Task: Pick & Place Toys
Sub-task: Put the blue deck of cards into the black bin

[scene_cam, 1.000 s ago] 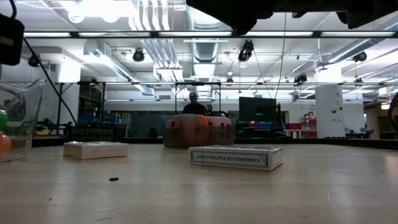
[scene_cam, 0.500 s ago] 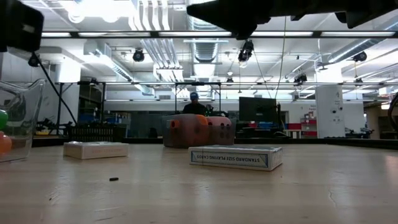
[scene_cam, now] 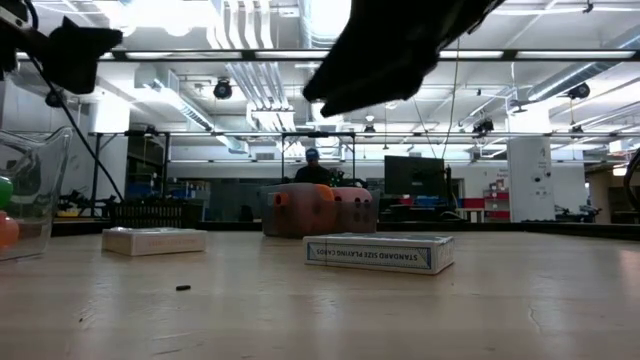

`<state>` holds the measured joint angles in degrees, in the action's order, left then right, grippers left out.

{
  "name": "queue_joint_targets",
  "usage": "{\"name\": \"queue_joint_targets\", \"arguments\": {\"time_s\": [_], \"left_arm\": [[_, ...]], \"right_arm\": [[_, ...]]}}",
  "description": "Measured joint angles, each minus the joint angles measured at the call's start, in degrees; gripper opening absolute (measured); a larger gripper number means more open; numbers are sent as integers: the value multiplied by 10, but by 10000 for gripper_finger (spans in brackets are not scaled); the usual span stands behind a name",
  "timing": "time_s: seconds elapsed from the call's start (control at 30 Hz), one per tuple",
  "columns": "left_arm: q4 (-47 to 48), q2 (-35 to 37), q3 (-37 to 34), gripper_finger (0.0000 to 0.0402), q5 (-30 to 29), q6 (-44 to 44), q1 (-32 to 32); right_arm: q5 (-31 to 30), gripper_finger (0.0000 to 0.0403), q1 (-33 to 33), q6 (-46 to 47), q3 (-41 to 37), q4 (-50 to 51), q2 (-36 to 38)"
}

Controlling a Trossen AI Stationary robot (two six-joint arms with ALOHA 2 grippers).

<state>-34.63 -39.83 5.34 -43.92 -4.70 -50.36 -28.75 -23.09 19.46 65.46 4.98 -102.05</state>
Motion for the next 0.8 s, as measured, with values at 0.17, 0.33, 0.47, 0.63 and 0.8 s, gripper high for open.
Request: {"name": "queue_joint_targets", "arguments": {"time_s": [0.17,0.33,0.47,0.63,0.8], "left_arm": [[2,-13,0,337,-2,-12,10],[0,-29,0,337,-1,-24,11],[0,-35,0,337,0,-28,12],[1,-35,0,337,0,-28,13],[1,-35,0,337,0,-28,14]], "right_arm": [[59,323,0,95,64,154,-26],[117,323,0,154,90,216,-65],[145,323,5,187,99,269,-88],[153,323,11,209,103,316,-100],[192,323,21,209,107,299,-115]]}}
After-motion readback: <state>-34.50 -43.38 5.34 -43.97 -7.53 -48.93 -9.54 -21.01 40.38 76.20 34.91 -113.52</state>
